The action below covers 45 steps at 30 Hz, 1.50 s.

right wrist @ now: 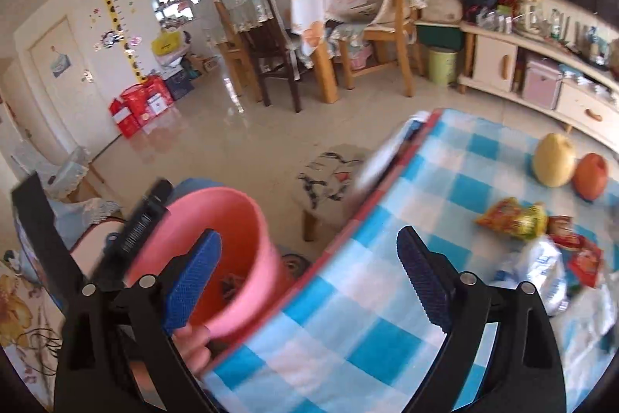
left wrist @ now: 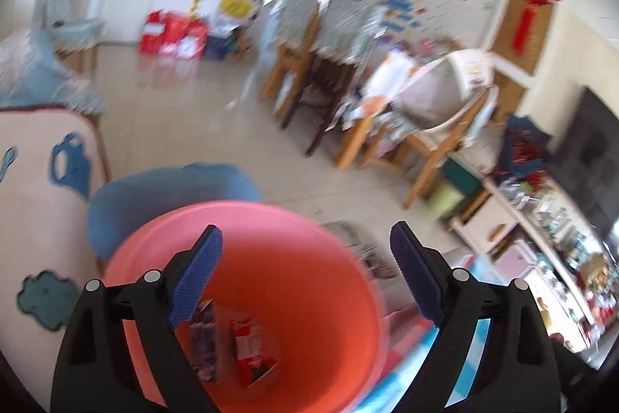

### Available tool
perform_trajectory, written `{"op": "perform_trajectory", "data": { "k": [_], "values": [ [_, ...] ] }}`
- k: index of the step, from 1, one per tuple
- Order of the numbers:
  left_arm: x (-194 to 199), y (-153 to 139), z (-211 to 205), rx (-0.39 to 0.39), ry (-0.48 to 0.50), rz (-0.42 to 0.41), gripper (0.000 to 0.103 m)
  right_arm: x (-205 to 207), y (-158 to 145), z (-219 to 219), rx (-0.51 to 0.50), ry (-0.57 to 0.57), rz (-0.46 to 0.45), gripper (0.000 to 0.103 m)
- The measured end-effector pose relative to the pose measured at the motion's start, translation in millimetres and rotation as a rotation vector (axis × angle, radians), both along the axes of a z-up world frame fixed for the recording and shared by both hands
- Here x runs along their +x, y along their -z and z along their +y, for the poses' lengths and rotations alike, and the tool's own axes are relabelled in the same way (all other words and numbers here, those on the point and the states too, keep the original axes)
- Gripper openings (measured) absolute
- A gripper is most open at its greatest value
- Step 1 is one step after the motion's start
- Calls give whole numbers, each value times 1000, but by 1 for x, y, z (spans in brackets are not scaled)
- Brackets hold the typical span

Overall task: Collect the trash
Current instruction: 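Bring both open grippers back over the table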

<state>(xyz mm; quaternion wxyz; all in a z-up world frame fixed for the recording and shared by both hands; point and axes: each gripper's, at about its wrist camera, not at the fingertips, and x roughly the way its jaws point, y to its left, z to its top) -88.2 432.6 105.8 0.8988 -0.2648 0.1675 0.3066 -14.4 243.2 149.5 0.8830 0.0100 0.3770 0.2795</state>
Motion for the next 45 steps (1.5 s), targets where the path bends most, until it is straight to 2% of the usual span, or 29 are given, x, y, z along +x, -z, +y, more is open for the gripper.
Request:
{"op": "perform_trajectory", "data": {
  "k": [4, 8, 15, 18, 23, 25, 27, 29, 32, 34, 40, 45],
  "values": [
    [4, -13, -29, 88, 78, -70, 91, -14, -1, -44, -28, 81, -80, 94],
    [10, -22, -58, 144, 168, -105, 92, -29, 2, -86, -60, 143, -153, 96],
    [22, -29, -100, 225, 327, -70, 92, -59, 4, -142, -125, 243, -251, 98],
    [25, -29, -114, 217, 408, -65, 92, -73, 0, -160, -154, 288, -275, 98],
    [33, -22, -132, 121, 504, -46, 92, -96, -14, -190, -194, 361, -325, 98],
    [37, -18, -145, 125, 540, -33, 92, -100, -16, -203, -198, 384, -346, 98],
    [40, -15, -162, 163, 594, -8, 92, -103, -15, -218, -214, 410, -362, 98],
    [44, -11, -178, 201, 646, 11, 92, -101, -10, -233, -216, 436, -358, 98],
    [52, -7, -202, 250, 719, 46, 92, -94, -4, -256, -190, 444, -291, 98],
    [56, -5, -214, 265, 750, 63, 92, -94, -5, -269, -165, 453, -284, 98],
    [69, 6, -251, 245, 856, 112, 92, -80, -2, -301, -144, 497, -222, 98],
    [89, 21, -273, 170, 907, 171, 92, -59, 3, -322, -152, 536, -166, 98]
  ]
}}
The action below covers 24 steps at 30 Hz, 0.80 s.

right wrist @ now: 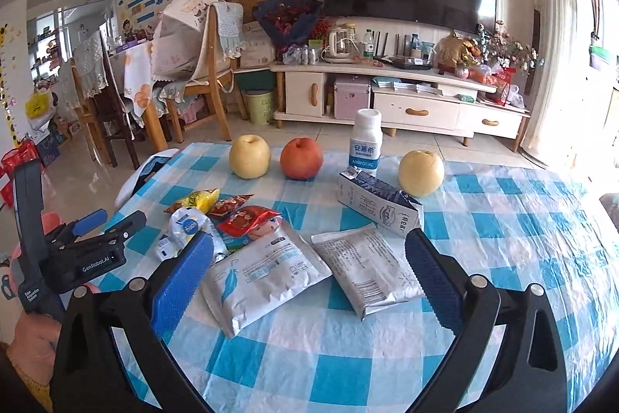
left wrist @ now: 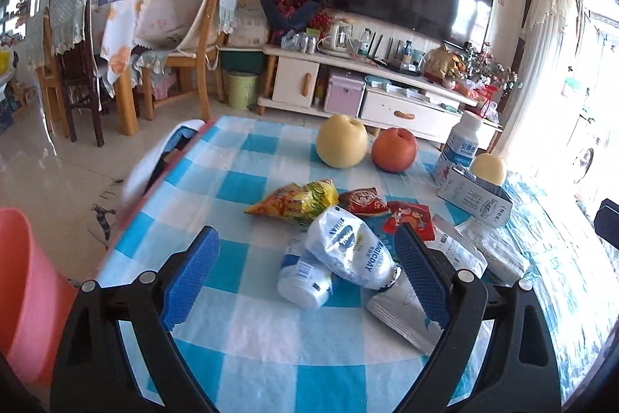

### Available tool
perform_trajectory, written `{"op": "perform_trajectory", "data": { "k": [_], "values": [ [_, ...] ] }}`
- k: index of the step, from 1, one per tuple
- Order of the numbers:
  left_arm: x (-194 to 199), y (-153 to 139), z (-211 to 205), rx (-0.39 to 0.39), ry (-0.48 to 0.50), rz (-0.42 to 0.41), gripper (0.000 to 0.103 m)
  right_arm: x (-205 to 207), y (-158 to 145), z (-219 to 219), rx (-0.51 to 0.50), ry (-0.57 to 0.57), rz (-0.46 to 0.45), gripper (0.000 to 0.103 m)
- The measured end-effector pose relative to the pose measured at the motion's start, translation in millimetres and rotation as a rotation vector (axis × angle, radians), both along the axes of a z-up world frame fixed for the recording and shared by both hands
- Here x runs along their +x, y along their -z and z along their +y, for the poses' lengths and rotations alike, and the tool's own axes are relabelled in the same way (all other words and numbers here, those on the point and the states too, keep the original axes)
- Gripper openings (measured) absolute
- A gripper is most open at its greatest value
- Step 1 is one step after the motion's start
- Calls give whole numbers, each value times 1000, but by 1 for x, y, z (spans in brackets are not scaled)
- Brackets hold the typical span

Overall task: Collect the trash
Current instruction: 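Bring both open grippers back over the table, then grasp the yellow chip bag with the left gripper while the right grasps a milk carton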

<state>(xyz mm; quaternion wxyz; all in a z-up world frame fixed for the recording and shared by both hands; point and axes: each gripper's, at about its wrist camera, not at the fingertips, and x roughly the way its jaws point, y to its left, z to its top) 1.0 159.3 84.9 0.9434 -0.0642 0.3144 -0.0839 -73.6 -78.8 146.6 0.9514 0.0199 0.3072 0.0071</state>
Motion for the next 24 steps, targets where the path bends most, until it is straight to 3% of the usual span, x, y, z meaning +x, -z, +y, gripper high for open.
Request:
{"op": "perform_trajectory", "data": {
  "k": [8, 15, 20, 24],
  "values": [
    [53, 18, -3, -44, -43, 112, 92, 35, 18, -38, -34, 79, 85, 98],
    [106, 28, 2, -24, 63, 205, 92, 74, 37, -73, -13, 100, 151, 98],
    [134, 48, 4, -61, 75, 306, 92, 106, 52, -80, -116, 59, 153, 98],
    [145, 54, -1, -52, 107, 324, 92, 129, 62, -73, -205, -14, 157, 98]
  ]
}}
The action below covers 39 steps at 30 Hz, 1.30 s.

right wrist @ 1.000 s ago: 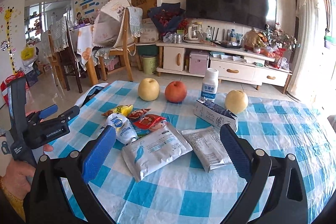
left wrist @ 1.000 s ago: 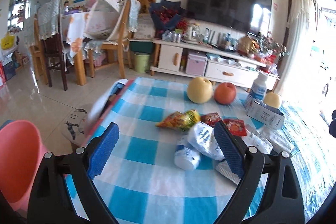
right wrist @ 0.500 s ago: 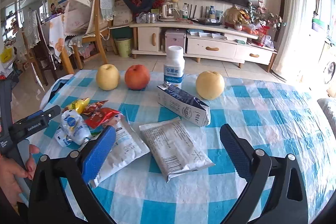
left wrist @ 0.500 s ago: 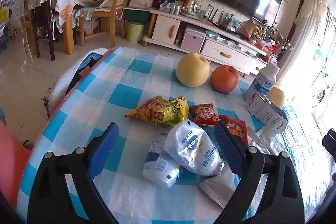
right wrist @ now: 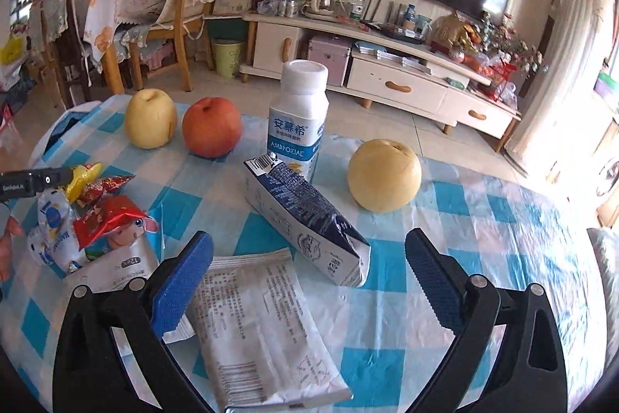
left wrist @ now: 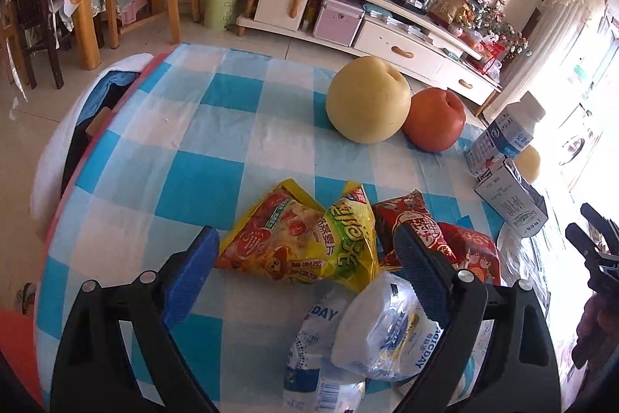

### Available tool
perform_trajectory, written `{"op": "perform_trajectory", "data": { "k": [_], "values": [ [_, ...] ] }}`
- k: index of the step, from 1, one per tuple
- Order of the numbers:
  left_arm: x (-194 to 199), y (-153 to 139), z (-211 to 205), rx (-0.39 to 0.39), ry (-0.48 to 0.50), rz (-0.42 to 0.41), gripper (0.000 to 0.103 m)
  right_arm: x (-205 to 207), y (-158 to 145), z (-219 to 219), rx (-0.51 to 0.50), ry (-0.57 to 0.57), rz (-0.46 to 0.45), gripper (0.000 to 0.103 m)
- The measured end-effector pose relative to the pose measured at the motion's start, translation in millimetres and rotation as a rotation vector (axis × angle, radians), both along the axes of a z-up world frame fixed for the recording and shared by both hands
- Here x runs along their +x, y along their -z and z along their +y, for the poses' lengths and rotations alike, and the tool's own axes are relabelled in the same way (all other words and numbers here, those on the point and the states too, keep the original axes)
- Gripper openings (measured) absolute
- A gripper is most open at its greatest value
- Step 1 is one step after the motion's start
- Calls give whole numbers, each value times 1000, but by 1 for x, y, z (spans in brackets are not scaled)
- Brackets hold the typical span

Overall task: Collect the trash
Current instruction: 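Grasp the yellow chip bag with the left gripper while the right grasps a milk carton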

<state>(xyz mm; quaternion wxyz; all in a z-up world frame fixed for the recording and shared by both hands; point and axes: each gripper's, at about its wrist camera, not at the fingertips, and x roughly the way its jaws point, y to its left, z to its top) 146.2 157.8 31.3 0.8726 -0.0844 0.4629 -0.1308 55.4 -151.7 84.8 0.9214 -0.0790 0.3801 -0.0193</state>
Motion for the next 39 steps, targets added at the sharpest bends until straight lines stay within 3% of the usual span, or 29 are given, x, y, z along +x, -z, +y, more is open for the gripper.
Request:
{"op": "perform_trajectory", "data": {
  "k": [8, 10, 14, 15, 16, 17, 20, 21, 25, 29, 32, 39],
  "values": [
    [12, 15, -7, 28, 20, 38, 92, 43, 24, -4, -94, -68, 50, 98],
    [13, 18, -7, 17, 27, 50, 86, 51, 29, -6, -90, -84, 66, 98],
    [13, 19, -14, 51, 31, 37, 84, 65, 40, -6, -86, -109, 98, 96],
    [12, 20, -14, 55, 28, 35, 84, 67, 42, -7, -75, -115, 106, 84],
    [12, 20, -15, 61, 25, 32, 82, 70, 44, -7, -63, -118, 120, 67],
    [11, 20, -17, 72, 24, 30, 80, 72, 48, -7, -54, -119, 136, 63],
    [9, 20, -22, 100, 27, 25, 75, 70, 53, -1, -92, -132, 134, 60],
    [8, 20, -23, 104, 25, 24, 73, 69, 52, 0, -87, -135, 131, 55],
    [2, 19, -25, 108, 21, 20, 66, 64, 46, 0, -28, -154, 138, 42],
    [-10, 18, -31, 108, 28, 18, 63, 51, 43, 7, -25, -173, 136, 37],
    [-21, 17, -36, 99, 45, 20, 61, 42, 39, 12, 44, -196, 162, 31],
    [-54, 15, -49, 82, 83, 16, 60, 14, 37, 33, 54, -244, 199, 31]
  ]
}}
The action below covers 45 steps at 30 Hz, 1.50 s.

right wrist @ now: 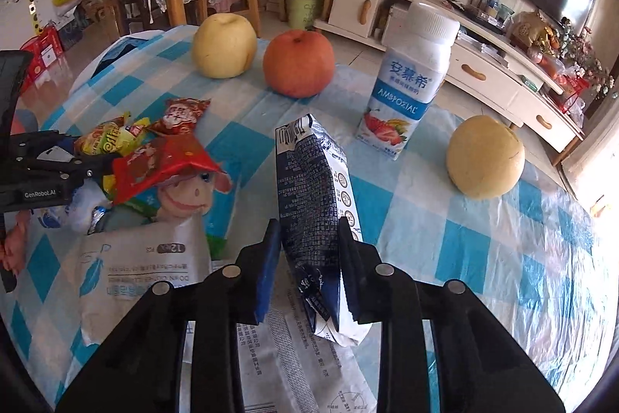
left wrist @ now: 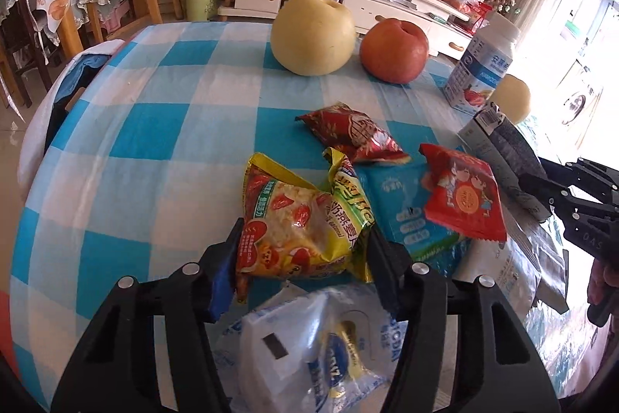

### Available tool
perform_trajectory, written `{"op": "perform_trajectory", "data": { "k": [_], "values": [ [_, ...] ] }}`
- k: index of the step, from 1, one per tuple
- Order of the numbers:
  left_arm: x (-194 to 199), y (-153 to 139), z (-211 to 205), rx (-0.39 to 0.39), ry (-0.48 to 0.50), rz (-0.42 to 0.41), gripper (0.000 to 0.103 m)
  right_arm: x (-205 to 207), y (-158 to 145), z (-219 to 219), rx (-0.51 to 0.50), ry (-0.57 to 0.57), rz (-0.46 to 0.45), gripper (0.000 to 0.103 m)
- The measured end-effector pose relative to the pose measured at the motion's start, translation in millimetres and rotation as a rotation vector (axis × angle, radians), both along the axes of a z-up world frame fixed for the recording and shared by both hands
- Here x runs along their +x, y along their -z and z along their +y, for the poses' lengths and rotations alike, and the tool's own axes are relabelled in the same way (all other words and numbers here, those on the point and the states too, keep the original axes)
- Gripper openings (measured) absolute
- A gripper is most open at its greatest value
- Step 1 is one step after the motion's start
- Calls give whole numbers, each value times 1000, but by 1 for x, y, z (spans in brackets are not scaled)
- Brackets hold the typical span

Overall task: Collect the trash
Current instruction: 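Grasp the yellow chip bag with the left gripper while the right grasps a milk carton, then lift the chip bag with the left gripper while the right lifts the carton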

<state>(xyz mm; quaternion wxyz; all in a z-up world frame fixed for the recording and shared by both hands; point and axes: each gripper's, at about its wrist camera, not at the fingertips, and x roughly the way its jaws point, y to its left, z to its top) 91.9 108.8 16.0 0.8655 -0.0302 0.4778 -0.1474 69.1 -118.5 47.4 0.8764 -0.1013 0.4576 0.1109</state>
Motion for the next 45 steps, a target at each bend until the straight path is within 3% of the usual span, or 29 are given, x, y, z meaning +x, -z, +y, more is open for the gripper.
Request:
{"op": "perform_trajectory", "data": {
  "k": [11, 12, 13, 16, 25, 29, 35, 40, 41, 42, 43, 45],
  "values": [
    [-53, -1, -11, -69, 55, 9, 59, -41, -15, 18, 133, -7, 69, 31],
    [-57, -1, -11, -84, 58, 10, 59, -45, -16, 20, 150, -7, 78, 23],
    [-61, 0, -10, -96, 59, 12, 59, -50, -16, 23, 156, -6, 82, 23],
    [-72, -1, -6, -128, 44, 4, 58, -59, -17, 30, 128, 12, 68, 22],
    [-96, -14, 24, -248, -26, -28, 58, -86, -39, 35, 199, 114, -46, 20],
    [-109, -22, 39, -280, -52, -49, 58, -100, -39, 42, 247, 139, -48, 20],
    [-124, -36, 61, -310, -73, -85, 58, -135, -34, 78, 291, 97, -28, 20],
    [-129, -47, 76, -333, -91, -114, 58, -155, -25, 109, 252, 27, 18, 19],
    [-128, -49, 79, -337, -93, -118, 58, -157, -22, 113, 260, 8, 26, 20],
    [-129, -50, 81, -339, -95, -122, 58, -158, -21, 116, 255, -12, 25, 32],
    [-129, -52, 83, -341, -97, -125, 58, -158, -21, 119, 228, -21, 12, 50],
    [-128, -55, 88, -354, -101, -130, 58, -158, -23, 121, 183, -26, -25, 73]
  ]
}}
